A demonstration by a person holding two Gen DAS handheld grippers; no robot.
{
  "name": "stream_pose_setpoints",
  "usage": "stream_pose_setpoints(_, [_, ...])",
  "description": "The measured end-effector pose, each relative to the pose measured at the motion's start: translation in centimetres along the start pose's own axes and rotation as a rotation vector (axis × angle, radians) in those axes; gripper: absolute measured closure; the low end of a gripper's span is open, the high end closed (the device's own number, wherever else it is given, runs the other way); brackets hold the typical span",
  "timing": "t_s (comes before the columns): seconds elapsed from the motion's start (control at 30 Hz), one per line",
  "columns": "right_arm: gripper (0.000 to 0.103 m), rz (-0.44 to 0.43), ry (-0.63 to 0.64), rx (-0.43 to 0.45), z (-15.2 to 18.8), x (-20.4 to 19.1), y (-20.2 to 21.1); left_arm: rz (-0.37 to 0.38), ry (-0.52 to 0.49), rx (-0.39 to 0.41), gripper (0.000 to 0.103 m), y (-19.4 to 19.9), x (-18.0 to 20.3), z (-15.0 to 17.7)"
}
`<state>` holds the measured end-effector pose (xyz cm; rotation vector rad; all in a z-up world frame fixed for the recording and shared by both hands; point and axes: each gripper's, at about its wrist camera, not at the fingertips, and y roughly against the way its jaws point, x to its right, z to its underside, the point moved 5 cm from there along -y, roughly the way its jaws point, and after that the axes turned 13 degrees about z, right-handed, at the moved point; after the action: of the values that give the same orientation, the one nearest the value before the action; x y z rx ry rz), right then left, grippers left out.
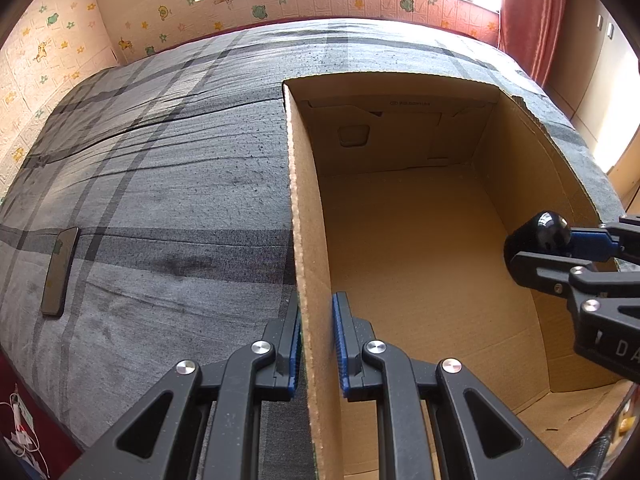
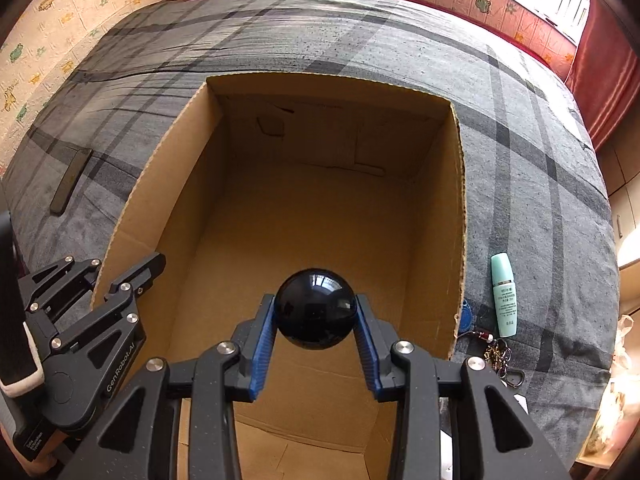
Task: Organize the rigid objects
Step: 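Lift the black ball and carry it over the box with the right tool, then lower the ball into the box and open the right tool, then withdraw the right tool from the box toward the remaining items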
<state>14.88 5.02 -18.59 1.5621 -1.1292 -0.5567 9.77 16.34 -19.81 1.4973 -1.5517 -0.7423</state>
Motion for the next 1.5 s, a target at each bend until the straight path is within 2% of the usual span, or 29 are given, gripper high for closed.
stream_pose_setpoints(0.5, [0.062,-0.006,0.046,-0.102,-0.5,-2.9,-4.4,-0.003,-0.002,0.001,0.087,-0.1,0.1,0.0])
stream_pose_setpoints(0.8, [0.062,-0.018,0.05,-0.099,-0.8,-2.9,-4.6,-0.008,-0.003,0.002,0.087,0.1,0.1,0.1])
stream_pose_setpoints(0.87, [0.058,-0.021,0.047,-0.097,-0.9,-2.7,-4.6,-0.007,-0.003,0.001,0.087,0.1,0.2,0.2])
stream_pose_setpoints(0.93, [0.049,-0.02,0.037,-0.085,-1.0,-2.4,-4.5,-0.009,-0.004,0.002,0.087,0.1,0.2,0.2])
stream_pose_setpoints(1.07, [0.046,-0.013,0.016,-0.058,-1.5,-1.7,-3.7,-0.005,0.001,0.003,0.087,0.1,0.1,0.1])
stream_pose_setpoints(1.23, [0.032,0.012,0.004,-0.004,-1.8,-0.7,-1.9,-0.004,0.003,0.004,0.087,0.1,0.1,0.1])
stream_pose_setpoints(1.5, [0.029,0.061,-0.007,0.058,-0.9,-0.2,1.6,-0.002,0.005,0.003,0.087,0.1,0.1,0.1])
